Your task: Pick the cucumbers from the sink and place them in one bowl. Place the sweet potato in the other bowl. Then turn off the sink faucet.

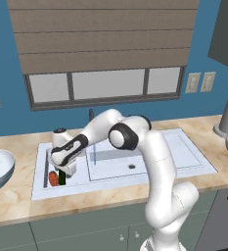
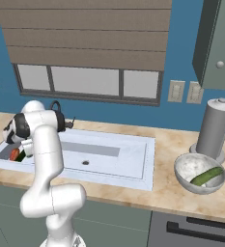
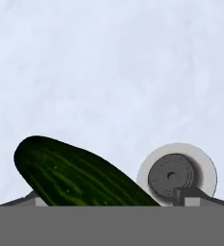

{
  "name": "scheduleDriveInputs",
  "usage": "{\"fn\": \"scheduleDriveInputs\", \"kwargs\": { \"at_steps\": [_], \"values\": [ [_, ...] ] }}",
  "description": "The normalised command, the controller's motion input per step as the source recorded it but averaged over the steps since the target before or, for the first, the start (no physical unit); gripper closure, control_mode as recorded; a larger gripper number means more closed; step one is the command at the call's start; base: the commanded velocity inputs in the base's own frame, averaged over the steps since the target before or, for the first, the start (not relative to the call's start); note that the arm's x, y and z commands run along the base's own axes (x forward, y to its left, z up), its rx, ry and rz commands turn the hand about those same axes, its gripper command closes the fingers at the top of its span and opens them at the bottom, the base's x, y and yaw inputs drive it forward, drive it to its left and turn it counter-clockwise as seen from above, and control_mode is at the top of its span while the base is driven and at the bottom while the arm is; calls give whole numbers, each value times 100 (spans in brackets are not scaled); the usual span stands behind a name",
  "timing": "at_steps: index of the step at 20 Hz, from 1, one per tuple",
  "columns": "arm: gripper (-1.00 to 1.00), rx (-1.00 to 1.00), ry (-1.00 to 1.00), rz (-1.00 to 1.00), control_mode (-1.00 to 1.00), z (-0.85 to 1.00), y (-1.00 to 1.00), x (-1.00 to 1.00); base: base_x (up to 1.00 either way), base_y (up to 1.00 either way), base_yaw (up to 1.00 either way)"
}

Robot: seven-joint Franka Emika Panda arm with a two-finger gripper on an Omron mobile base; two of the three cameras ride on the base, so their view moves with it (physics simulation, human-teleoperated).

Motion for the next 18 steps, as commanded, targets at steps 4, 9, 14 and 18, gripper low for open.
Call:
{"fn": "scheduleDriveInputs", "kwargs": {
  "at_steps": [4, 9, 14, 18],
  "values": [
    [100, 0, -2, 0, -100, -29, 1, -2, 0, 0, 0],
    [100, 0, -9, 0, -100, 17, -29, -38, 0, 0, 0],
    [100, 5, -19, 0, -100, 89, -79, -55, 0, 0, 0],
    [100, 11, -21, 0, -100, 100, -60, -38, 0, 0, 0]
  ]
}}
